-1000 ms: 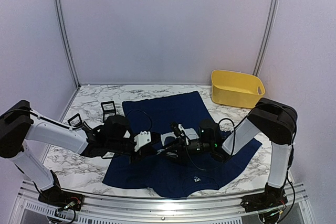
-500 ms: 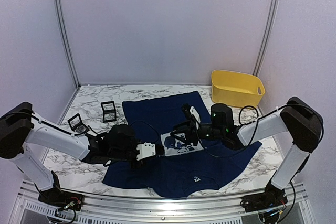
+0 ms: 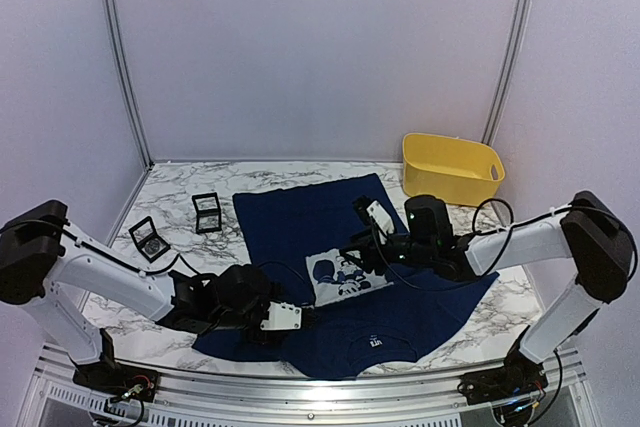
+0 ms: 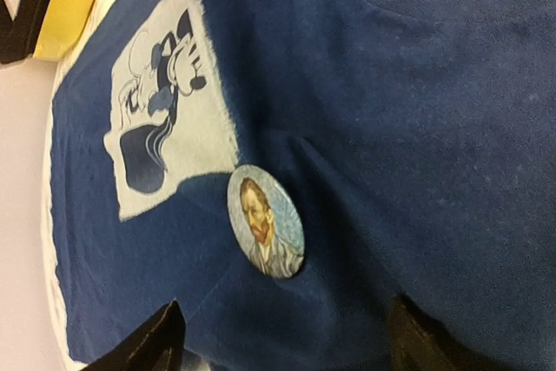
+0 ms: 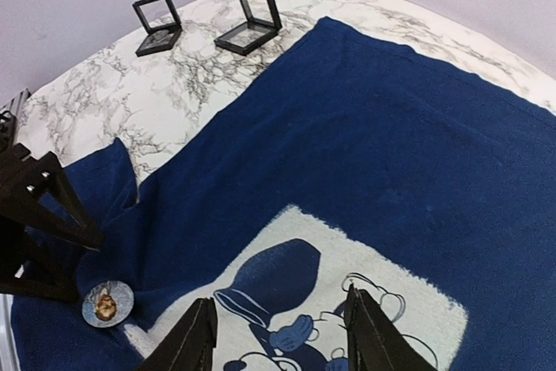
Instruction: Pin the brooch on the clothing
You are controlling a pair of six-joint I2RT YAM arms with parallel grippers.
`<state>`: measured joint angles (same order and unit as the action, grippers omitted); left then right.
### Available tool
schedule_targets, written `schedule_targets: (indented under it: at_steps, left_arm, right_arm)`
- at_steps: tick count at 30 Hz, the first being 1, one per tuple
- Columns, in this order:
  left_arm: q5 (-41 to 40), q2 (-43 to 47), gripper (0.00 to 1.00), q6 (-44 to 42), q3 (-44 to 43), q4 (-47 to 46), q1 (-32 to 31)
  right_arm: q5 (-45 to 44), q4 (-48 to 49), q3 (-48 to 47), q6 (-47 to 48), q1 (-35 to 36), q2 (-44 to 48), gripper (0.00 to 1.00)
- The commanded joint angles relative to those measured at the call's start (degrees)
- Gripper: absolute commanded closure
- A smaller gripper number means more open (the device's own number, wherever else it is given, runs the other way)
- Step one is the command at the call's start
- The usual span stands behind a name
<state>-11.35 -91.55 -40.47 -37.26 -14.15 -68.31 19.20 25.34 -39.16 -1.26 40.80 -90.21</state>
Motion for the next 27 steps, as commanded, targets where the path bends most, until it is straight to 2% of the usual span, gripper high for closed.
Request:
schedule_targets:
  at_steps: [1, 4, 6, 8, 9, 10, 11, 13, 15, 17, 20, 27]
  left_arm:
    - [0.8, 3.6, 0.14, 3.2, -2.8, 11.9, 0.0]
    - [6.3, 7.1, 0.13, 6.8, -5.0, 17.2, 2.7]
    - [13.4, 9.3, 0.13, 10.7, -6.4, 17.1, 7.1]
    - [11.2, 9.2, 0.14, 17.9, -7.4, 11.1, 12.3]
    - [8.5, 7.6, 0.16, 22.9, -8.9, 8.7, 14.7]
    - [6.8, 5.2, 0.23, 27.9, -11.3, 8.6, 17.0]
    - [5.6, 1.7, 0.31, 33.1, -14.6, 10.0, 18.8]
    - [1.9, -7.1, 0.43, 37.8, -22.6, 14.6, 20.9]
    - [-0.3, -14.0, 0.51, 39.8, -28.1, 19.4, 22.6]
    - [-1.2, -18.5, 0.54, 42.6, -31.2, 21.0, 24.9]
    - [-3.3, -22.6, 0.54, 43.8, -34.0, 21.1, 27.8]
    - [-10.5, -34.7, 0.52, 40.8, -48.1, 26.4, 31.4]
  right_arm:
    - [-12.9, -10.7, -4.2, 0.0, -0.9, 1.4, 0.53]
    - [-16.9, -17.6, -8.4, -2.2, -3.7, -0.5, 0.58]
    - [-17.2, -20.8, -11.3, -4.0, -6.8, -2.7, 0.69]
    - [-15.8, -23.4, -14.4, -5.3, -10.3, -5.9, 0.80]
    - [-15.2, -24.7, -16.2, -5.5, -11.4, -8.0, 0.84]
    - [-15.0, -26.7, -18.4, -5.2, -12.2, -10.1, 0.88]
    - [-15.2, -28.6, -20.6, -4.7, -12.6, -13.4, 0.92]
    - [-15.7, -31.9, -26.0, -3.7, -13.3, -18.2, 0.99]
    - [-16.4, -34.8, -30.0, -3.1, -13.9, -22.6, 1.00]
    - [-17.6, -36.5, -33.3, -3.1, -14.5, -26.0, 1.00]
    - [-18.9, -38.9, -38.1, -3.5, -15.9, -30.2, 1.00]
    - [-22.6, -42.9, -50.6, -2.6, -17.6, -39.5, 1.00]
